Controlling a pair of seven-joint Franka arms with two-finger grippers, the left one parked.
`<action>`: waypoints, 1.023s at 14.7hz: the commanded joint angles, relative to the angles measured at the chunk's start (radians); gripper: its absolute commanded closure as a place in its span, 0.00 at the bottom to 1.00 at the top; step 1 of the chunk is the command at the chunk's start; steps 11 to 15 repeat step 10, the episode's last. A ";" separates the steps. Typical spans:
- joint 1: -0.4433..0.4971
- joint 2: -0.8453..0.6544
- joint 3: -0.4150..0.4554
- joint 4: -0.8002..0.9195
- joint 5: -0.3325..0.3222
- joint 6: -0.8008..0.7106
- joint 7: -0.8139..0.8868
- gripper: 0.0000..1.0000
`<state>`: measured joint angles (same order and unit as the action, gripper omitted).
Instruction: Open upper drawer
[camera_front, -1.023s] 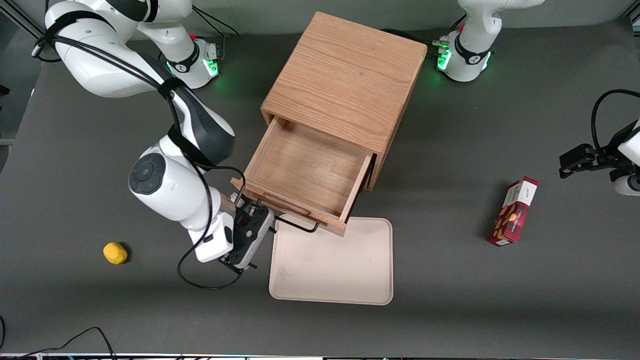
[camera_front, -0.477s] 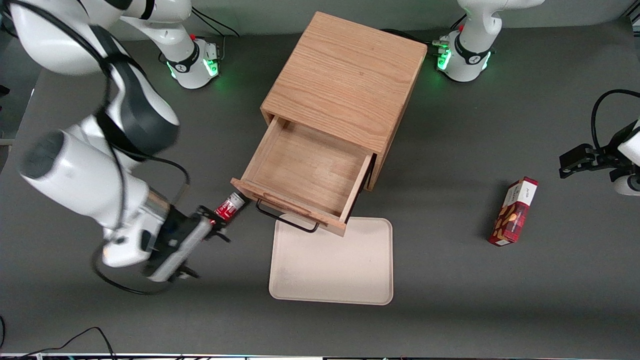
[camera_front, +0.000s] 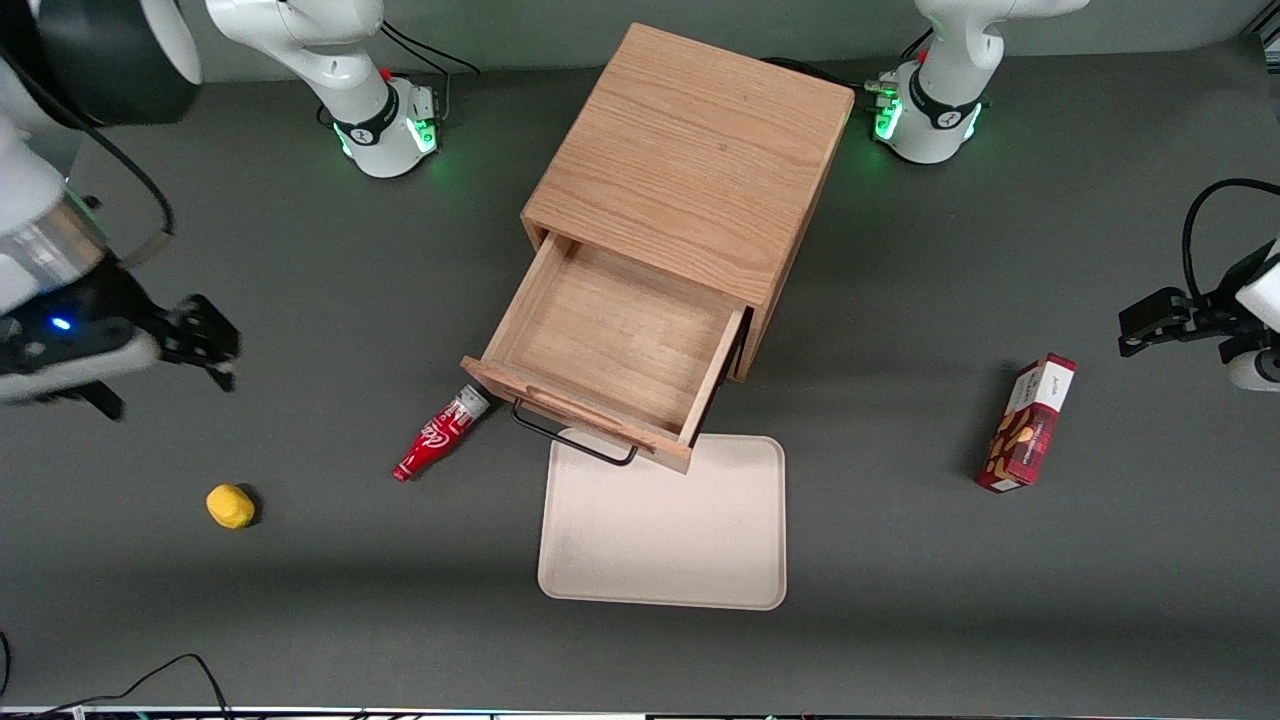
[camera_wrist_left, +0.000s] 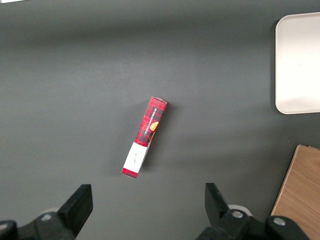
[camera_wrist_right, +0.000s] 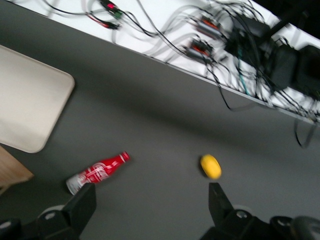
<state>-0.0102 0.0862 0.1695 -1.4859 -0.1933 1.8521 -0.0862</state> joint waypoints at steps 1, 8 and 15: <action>0.012 -0.193 -0.093 -0.256 0.015 0.070 0.115 0.00; 0.012 -0.212 -0.188 -0.235 0.158 -0.074 0.132 0.00; 0.012 -0.212 -0.188 -0.235 0.158 -0.100 0.132 0.00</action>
